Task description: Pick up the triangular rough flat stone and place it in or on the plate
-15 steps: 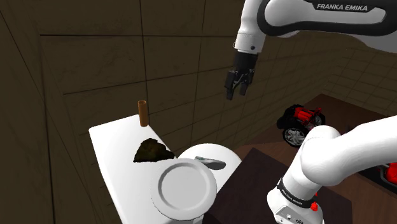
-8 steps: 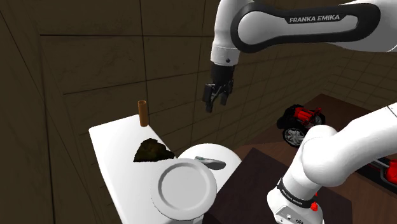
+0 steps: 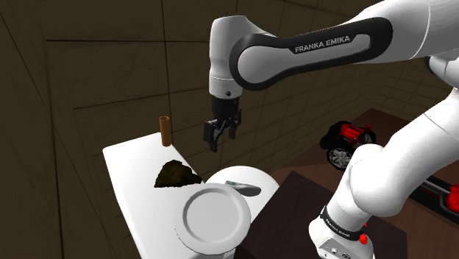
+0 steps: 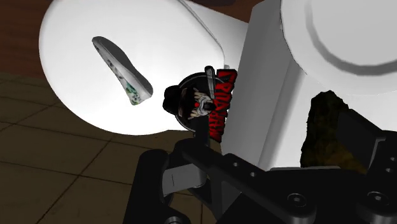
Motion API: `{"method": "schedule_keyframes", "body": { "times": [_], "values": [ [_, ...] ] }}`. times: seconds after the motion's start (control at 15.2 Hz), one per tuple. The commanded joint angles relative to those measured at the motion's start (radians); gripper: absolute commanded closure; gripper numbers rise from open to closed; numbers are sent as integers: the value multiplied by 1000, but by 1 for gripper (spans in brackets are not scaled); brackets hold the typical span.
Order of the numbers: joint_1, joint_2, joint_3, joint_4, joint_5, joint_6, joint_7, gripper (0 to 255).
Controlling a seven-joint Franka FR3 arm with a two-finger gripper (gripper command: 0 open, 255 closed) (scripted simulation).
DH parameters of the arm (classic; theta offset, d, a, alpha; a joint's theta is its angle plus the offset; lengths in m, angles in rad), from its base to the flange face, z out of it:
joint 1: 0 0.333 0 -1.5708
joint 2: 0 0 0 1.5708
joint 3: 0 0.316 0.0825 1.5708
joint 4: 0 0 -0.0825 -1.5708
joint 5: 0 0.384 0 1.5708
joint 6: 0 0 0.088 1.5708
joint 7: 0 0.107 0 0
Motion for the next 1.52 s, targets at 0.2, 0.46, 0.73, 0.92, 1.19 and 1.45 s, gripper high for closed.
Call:
{"method": "schedule_keyframes", "body": {
  "times": [0.2,0.46,0.73,0.92,1.19,1.45],
  "values": [
    [27,164,79,88,-50,63,76,0],
    [56,308,132,172,-116,100,147,0],
    [61,330,135,149,-126,142,156,0],
    [62,343,136,121,-132,181,160,0],
    [62,350,136,107,-136,202,163,0],
    [62,350,136,107,-136,202,163,0]
  ]
}}
